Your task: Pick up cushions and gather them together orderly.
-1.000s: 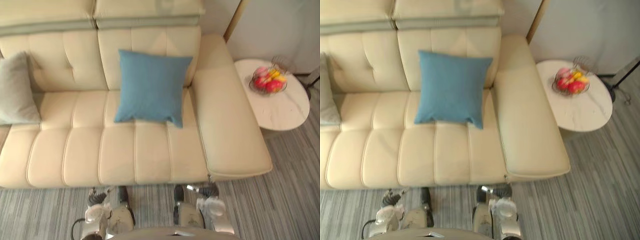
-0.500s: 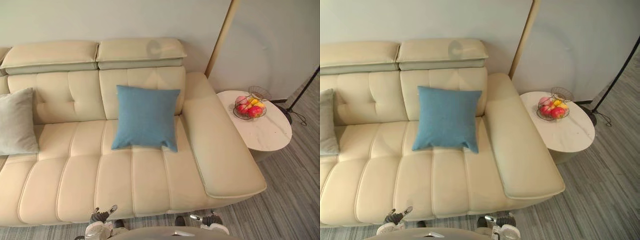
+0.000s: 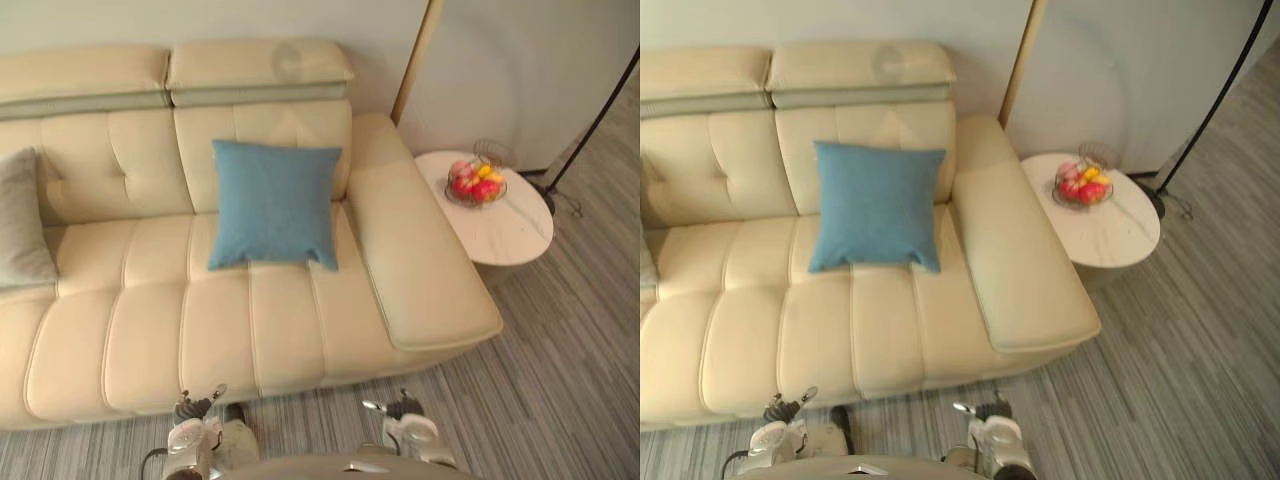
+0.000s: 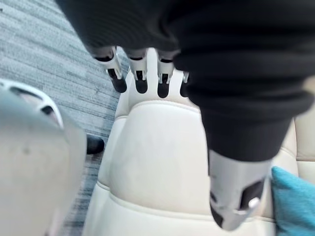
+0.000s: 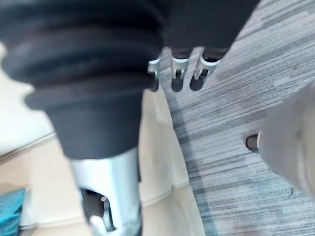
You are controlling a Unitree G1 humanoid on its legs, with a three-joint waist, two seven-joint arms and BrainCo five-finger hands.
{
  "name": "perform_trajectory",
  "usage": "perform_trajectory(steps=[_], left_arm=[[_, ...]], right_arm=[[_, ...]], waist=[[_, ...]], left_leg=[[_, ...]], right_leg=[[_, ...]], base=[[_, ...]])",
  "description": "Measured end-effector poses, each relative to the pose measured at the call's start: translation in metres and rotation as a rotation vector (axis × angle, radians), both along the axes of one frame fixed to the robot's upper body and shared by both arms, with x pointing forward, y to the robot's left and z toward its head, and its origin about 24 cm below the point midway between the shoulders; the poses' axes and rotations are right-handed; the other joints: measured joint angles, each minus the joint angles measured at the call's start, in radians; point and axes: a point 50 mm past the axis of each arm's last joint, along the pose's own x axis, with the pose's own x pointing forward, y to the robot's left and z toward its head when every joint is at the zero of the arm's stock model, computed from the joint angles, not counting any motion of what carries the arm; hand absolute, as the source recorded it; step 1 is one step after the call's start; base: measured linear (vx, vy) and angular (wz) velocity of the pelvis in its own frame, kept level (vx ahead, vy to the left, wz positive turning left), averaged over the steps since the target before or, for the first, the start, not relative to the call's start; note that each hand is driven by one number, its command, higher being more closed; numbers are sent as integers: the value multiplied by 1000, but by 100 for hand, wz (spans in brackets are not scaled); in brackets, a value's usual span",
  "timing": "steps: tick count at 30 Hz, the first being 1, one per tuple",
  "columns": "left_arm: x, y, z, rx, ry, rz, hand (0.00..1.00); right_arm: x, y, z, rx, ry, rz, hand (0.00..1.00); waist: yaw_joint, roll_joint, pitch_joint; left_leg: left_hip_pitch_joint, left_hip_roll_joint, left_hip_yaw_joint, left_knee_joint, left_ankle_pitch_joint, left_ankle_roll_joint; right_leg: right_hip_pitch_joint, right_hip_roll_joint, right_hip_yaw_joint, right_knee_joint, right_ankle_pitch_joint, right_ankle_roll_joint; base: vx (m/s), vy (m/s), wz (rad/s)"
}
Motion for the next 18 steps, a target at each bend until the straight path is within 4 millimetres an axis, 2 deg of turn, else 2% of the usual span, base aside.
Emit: perform_trajectory(steps=[3,5,6,7,8,9,11,13,18], left_arm=[[-9,-5,-3,3,26,-8,0],[-9,-6,-3,3,27,-17,0],[-8,-9,-3,-1,26,-25,0],[-6,-4,-2,11,19,-31,0],[-4,-5,-1,11,14,-31,0],[-6,-7,-2,4,19,-31,0],[-9,-6,-3,4,25,-27,0],[-11,0,-2,14,21,-29,0],[-11,4,-2,15,27,-29,0]], right_arm=[[-15,-3,-5,-20,42,15,0],[-18,-5,-6,-29,51,11,0],[-18,-7,-6,-35,50,8,0],[-17,-8,-5,-45,49,-3,0],[-18,-10,-5,-51,51,-10,0],[-20,-14,-6,-59,55,-14,0],[-25,-15,-7,-59,67,-21,0],[-29,-12,-9,-42,73,-42,0],[-35,-5,-12,1,84,-89,0]], waist=[[-4,19,-10],[-4,19,-11],[-5,16,-12],[-4,2,-5],[-4,2,-6],[-9,4,-7],[-16,8,-14],[-28,-26,-34],[-36,-47,-45]], left_leg=[[32,-2,11,-70,41,1],[38,-7,11,-92,41,-1],[37,-14,9,-99,25,-11],[23,-34,-11,-33,0,6],[20,-43,-28,23,-11,13],[21,-55,-40,86,-94,17],[20,-68,-40,120,-141,7],[29,-123,-42,53,-148,2],[53,-151,-48,15,-149,7]], right_leg=[[-10,10,3,4,13,-6],[-25,13,12,4,29,-11],[-38,10,23,-2,41,-17],[-47,-10,38,-12,56,-22],[-49,-13,47,-12,60,-19],[-50,-19,58,-10,69,-6],[-48,-23,86,-11,84,17],[-58,-47,119,-81,125,12],[-23,-52,140,-204,201,-5]], base=[[-220,-50,-5],[-149,7,-22],[-133,91,-39],[-81,100,-40],[-64,148,-40],[-45,158,-36],[-72,171,-29],[-60,177,-32],[-10,114,-37]])
